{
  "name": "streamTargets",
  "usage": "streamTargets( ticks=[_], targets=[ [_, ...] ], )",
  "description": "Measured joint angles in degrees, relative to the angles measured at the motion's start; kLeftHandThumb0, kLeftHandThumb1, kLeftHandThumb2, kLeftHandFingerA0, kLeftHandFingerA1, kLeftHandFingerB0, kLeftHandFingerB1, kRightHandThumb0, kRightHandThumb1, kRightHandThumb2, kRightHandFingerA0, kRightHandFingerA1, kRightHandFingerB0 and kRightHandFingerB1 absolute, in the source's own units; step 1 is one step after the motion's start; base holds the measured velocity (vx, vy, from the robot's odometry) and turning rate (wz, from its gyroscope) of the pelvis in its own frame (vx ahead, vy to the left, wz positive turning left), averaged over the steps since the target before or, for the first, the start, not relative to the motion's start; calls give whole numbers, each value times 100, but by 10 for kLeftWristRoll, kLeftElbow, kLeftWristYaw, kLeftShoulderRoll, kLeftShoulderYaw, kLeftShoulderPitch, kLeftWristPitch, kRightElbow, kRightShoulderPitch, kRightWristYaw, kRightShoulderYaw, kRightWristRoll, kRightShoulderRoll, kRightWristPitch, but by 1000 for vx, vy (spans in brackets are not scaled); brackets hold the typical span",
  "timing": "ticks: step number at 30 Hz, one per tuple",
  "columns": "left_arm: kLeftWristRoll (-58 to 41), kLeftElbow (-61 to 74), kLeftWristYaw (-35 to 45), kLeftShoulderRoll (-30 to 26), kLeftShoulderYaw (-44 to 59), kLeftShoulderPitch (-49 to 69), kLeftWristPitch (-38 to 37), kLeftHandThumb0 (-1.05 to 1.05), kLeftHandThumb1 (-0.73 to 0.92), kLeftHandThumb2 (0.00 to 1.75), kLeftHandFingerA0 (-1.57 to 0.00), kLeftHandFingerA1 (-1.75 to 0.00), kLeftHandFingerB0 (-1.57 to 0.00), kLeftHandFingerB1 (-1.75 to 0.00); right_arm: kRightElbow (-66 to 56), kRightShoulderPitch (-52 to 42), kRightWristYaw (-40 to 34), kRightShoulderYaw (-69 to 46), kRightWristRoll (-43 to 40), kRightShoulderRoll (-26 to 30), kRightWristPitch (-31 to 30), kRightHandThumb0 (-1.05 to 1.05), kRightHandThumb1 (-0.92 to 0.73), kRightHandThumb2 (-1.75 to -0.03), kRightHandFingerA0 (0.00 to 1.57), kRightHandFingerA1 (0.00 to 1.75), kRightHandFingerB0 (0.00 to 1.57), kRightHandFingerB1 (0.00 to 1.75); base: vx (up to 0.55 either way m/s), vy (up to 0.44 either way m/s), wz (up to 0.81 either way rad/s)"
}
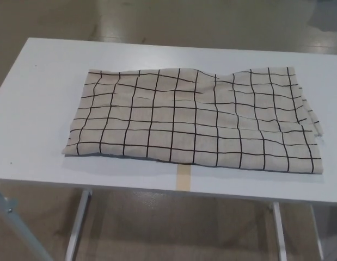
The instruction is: Use the left hand to fold a white towel with checkered patterns in half.
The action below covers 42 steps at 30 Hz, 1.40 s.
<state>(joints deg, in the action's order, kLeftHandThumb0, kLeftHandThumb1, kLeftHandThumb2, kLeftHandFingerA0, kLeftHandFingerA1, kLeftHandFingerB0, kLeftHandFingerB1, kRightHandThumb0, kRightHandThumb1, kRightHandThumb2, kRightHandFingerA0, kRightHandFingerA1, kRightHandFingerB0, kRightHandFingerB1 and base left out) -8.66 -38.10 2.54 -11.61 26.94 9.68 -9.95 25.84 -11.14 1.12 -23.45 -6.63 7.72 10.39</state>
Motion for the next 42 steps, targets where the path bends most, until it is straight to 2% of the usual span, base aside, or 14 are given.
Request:
streamTargets(
  ticks=[4,5,7,8,9,13,15,19,20,21,26,29,32,42],
  targets=[
    [-12,-7,13,-2,9,1,-18,-22,49,55,-15,-34,-19,-28,-10,-4,-3,-6,-9,-7,4,-25,-66,-59,38,65,43,62,0,0,0],
    [-17,-10,21,-3,12,0,-24,-23,32,75,0,-43,-1,-40,-14,-6,-4,-7,-11,-8,4,-25,-66,-59,38,65,43,62,0,0,0],
    [-21,-12,30,-6,14,0,-30,-27,29,72,0,-37,0,-34,-17,-8,-4,-8,-13,-9,4,-25,-66,-59,38,65,43,62,0,0,0],
    [-25,-11,38,-9,15,0,-34,-32,28,69,0,-28,0,-27,-20,-11,-4,-8,-13,-9,4,-25,-66,-59,38,65,43,62,0,0,0],
    [-27,-10,44,-11,15,2,-39,-45,32,66,0,-8,0,-10,-24,-15,-4,-8,-14,-9,4,-25,-66,-59,38,65,44,62,0,0,0],
    [-25,45,55,-14,1,34,-64,-55,37,70,0,0,0,-16,-46,-33,-4,-3,-15,-22,4,-25,-66,-59,38,65,44,61,0,0,0],
    [-20,64,55,-14,-5,43,-72,-59,39,71,0,0,0,-21,-54,-37,-4,0,-16,-27,4,-26,-67,-60,38,65,46,61,0,0,0],
    [9,139,43,-14,-21,67,-119,-67,45,71,0,-1,0,-10,-83,-58,0,22,-17,-55,6,-27,-66,-59,38,66,45,60,0,0,0],
    [15,151,40,-14,-22,70,-127,-63,35,63,0,0,0,-9,-85,-61,1,27,-17,-60,8,-27,-66,-59,38,66,44,60,0,0,0],
    [23,168,36,-14,-24,73,-137,-68,44,72,0,-4,0,-8,-85,-66,4,33,-17,-65,10,-27,-66,-59,38,66,44,59,0,0,0],
    [54,232,22,-15,-25,87,-170,-63,38,70,0,0,0,-4,-77,-82,11,55,-13,-70,25,-29,-67,-59,38,63,40,59,0,0,0],
    [80,280,12,-19,-22,89,-193,-61,39,72,0,-7,0,0,-64,-89,14,70,-6,-70,38,-31,-68,-60,37,60,40,59,0,0,0],
    [104,321,4,-29,-19,82,-210,-53,36,70,0,-19,0,-7,-49,-93,13,81,2,-67,51,-33,-68,-60,37,59,39,58,0,0,0],
    [195,382,-9,-101,-63,-43,-225,-52,34,72,0,-15,-3,-20,-6,-91,0,108,36,-59,90,-33,-68,-60,40,60,38,57,0,0,0]
  ],
)
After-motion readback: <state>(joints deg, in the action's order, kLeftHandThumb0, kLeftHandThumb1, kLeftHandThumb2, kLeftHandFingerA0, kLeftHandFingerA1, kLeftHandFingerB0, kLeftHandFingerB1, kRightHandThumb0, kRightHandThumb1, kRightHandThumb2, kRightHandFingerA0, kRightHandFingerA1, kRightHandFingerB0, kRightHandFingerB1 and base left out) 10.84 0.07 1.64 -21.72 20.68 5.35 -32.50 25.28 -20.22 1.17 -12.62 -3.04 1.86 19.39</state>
